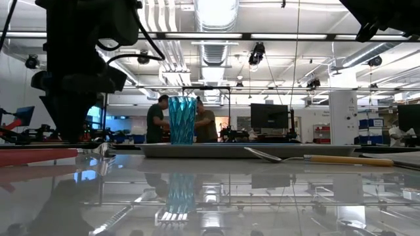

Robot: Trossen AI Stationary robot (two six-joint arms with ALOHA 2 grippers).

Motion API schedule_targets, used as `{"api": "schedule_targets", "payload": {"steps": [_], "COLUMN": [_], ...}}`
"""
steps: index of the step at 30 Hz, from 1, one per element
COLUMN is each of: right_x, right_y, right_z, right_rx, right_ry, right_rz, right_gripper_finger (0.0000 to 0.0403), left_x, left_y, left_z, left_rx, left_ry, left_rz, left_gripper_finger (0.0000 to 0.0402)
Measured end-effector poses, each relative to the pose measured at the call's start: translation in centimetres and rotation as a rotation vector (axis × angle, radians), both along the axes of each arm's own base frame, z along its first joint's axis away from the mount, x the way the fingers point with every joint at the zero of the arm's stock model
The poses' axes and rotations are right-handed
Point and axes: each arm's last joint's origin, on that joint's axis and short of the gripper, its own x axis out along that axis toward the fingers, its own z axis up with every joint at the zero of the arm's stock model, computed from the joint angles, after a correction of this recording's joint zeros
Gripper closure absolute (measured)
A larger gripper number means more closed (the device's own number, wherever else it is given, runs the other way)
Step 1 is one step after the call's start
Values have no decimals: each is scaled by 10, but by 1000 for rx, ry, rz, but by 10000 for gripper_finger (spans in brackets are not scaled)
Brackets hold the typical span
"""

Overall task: Pick and place plate/cup/fork/spoon on tray
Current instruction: Put the pink fork on the gray serving tray to the left of the blue plate

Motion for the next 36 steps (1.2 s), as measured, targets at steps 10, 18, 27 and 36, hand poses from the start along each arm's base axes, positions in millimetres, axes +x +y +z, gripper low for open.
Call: {"api": "schedule_targets", "payload": {"steps": [10,18,27,36], "right_x": [0,0,0,0], "right_y": [0,0,0,0], "right_z": [0,0,0,0], "right_rx": [0,0,0,-1], "right_ry": [0,0,0,0], "right_rz": [0,0,0,-1], "right_gripper_finger": [394,394,394,394], "left_x": [10,-1,-3,6], "left_y": [-3,1,1,-1], "left_z": [3,-20,-27,-3], "left_rx": [-29,-4,-3,106], "left_ry": [-136,-69,-93,-205], "left_rz": [-55,-25,-33,-189], "left_gripper_finger": [274,274,355,386]}}
